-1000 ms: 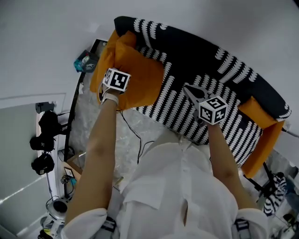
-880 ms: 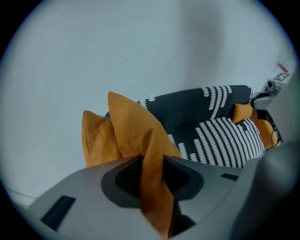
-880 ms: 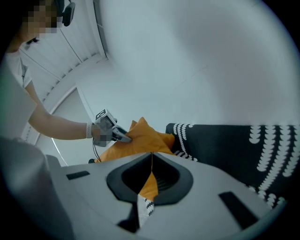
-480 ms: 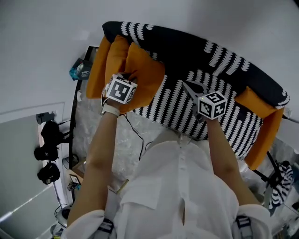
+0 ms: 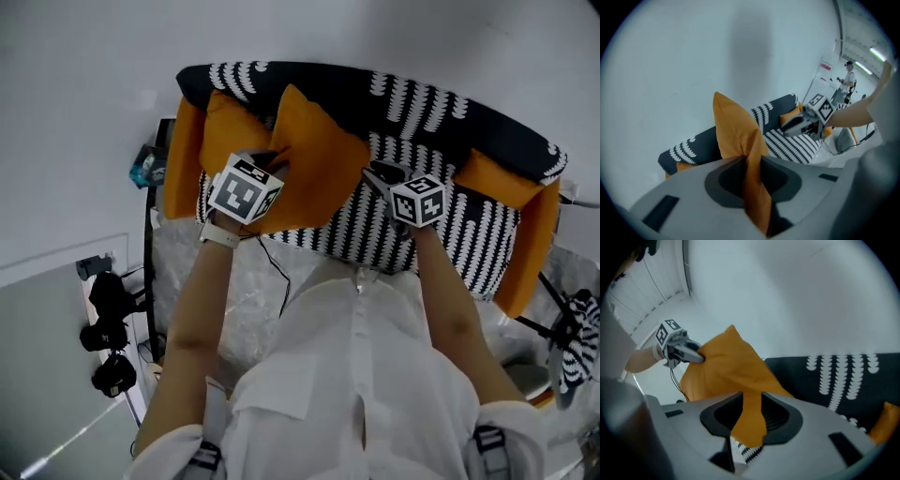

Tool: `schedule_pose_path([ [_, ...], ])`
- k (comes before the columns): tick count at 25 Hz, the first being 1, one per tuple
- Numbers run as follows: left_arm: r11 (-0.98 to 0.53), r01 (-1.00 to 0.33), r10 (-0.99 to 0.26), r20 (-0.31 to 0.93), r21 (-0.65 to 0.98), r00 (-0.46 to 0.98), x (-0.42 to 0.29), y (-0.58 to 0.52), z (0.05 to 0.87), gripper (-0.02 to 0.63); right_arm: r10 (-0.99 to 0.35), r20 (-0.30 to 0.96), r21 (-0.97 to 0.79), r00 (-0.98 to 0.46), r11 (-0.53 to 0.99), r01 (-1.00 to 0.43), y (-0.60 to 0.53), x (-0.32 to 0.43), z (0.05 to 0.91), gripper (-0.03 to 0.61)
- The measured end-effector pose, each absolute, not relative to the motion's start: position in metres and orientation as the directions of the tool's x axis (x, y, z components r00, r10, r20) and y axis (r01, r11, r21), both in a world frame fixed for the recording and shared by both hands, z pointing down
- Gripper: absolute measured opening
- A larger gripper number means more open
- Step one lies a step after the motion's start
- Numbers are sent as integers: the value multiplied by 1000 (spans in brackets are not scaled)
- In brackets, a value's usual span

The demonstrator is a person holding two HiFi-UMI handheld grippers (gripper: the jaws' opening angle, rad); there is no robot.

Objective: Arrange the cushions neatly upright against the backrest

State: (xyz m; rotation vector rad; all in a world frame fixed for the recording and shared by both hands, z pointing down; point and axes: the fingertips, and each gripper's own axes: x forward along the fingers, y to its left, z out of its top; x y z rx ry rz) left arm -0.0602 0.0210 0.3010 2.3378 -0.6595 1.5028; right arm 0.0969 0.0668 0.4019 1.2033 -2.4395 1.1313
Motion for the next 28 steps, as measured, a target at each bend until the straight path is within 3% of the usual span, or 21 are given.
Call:
schedule_pose_path([
  [3, -871, -480, -158, 868, 102, 471, -11, 38, 290, 97, -591, 540, -551, -600, 291, -782, 90, 131, 432, 163],
  [8, -826, -488, -62, 814, 283, 578, 38, 53, 336, 100, -614, 609, -535, -502, 150, -832, 124, 187, 459, 163],
  [16, -711, -659, -159, 858, 244, 489, 4, -7, 411, 107, -546, 690, -498, -474, 116, -859, 142, 219, 510, 186],
  [28, -663, -731, -171, 918, 162, 359, -70, -57, 473, 129, -426, 764, -509, -485, 64, -858, 73, 217, 615, 241],
])
